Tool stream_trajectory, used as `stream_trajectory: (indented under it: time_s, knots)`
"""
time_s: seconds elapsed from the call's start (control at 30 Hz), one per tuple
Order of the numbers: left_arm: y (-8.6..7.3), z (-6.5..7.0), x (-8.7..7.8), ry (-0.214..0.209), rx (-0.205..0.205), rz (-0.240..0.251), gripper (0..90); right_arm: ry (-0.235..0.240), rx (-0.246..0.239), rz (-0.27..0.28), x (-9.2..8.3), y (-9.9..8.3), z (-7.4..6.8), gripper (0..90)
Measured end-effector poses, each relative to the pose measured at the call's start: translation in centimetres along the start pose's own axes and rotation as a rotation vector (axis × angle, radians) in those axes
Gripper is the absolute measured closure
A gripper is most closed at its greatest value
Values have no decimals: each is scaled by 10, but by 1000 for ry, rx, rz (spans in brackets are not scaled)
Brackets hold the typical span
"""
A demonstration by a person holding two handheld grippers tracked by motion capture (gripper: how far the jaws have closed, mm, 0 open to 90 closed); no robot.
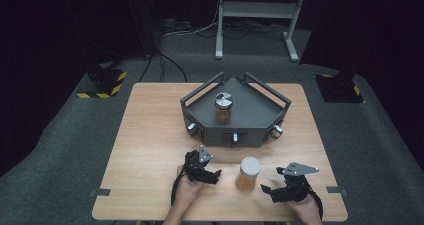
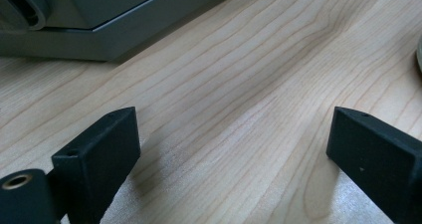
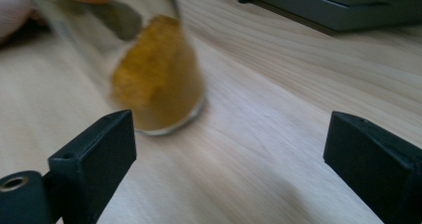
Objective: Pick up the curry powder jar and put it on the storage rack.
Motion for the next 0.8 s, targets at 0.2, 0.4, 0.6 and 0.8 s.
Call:
stream_trajectory:
  time_s: [0.2, 0.4, 0.6, 0.8]
  knots:
    - [0, 0, 0, 0, 0, 0, 67, 65, -36, 9, 6, 10, -9, 75]
    - [0, 0, 0, 0, 0, 0, 67, 96, -61, 34, 11, 19, -17, 84]
    - [0, 0, 0, 0, 1, 0, 67, 120, -73, 68, 19, 29, -20, 100]
    - [0, 0, 0, 0, 1, 0, 67, 138, -81, 101, 27, 38, -24, 131]
Point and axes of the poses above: each handheld gripper's, and its own axes: x roughly forward along the jaws, y roughly out of its top, z roughly to its right, the point moved 6 cm from there along x, roughly forward along the jaws, and after that the axes turned 5 degrees about z, right-handed, at the moved point
